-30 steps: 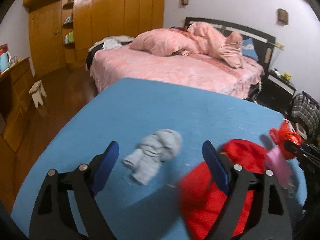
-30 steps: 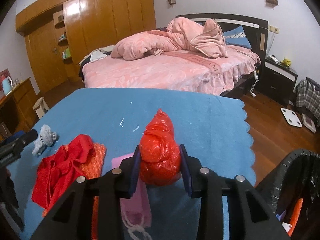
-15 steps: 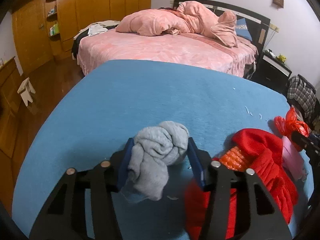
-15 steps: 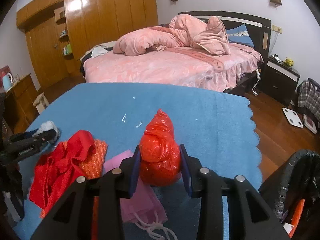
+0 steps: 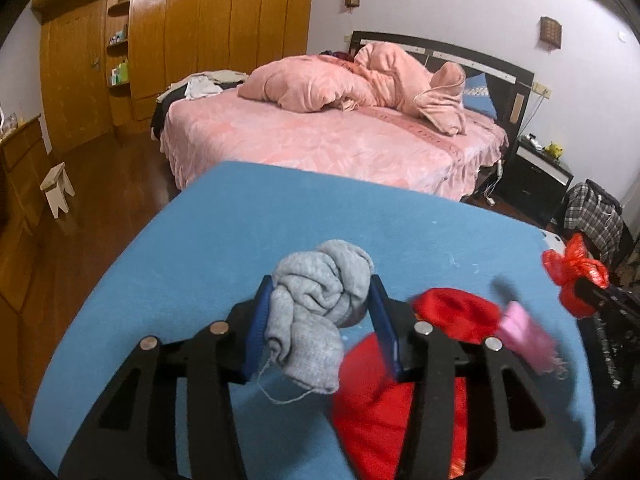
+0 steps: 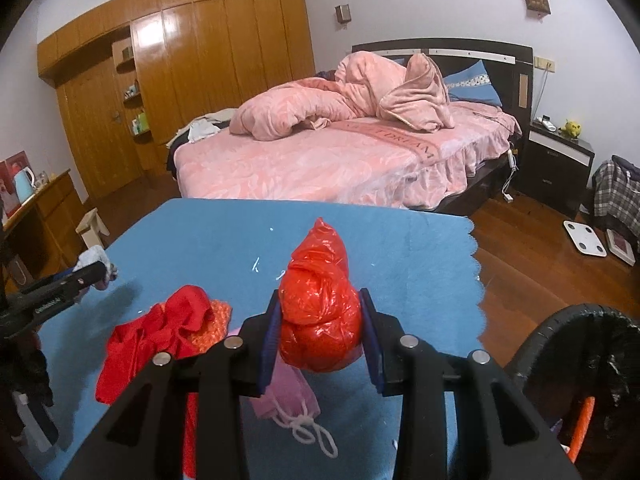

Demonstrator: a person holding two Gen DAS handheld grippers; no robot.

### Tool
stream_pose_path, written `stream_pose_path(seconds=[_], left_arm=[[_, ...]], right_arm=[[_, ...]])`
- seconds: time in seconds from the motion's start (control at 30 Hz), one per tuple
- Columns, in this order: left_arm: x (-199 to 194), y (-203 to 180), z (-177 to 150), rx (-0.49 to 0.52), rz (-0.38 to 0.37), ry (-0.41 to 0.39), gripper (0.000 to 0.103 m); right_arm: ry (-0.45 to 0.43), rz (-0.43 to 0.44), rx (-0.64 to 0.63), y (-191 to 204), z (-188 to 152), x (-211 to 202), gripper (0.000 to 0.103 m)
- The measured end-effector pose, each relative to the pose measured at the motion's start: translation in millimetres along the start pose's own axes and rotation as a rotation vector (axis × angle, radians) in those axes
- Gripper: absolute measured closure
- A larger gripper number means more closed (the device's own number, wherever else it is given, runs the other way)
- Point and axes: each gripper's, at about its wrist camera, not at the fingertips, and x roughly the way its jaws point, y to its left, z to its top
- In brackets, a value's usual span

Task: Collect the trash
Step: 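Carry the red bag and grey sock over the bin and open both tools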

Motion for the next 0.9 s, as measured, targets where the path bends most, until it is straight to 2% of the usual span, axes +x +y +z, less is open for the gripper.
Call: stream_pose_path(seconds=[0.13,0.53,0.9], left_arm=[[-17,-15,-6,0.01,-0.008,-0.013,0.058],[-67,-67,-16,0.046,-0.1,-0.07,0.058],[-99,-138,-24,0.125,-0.211,-0.111,0.057]], right_arm=[[0.001,-0.003,-0.007,1,-4,-10,0.066],[-0.039,0.008,-0.001,-3,-6,-59,0.066],[-0.082,-0.051,0.042,-44,-17,-118,0.066]])
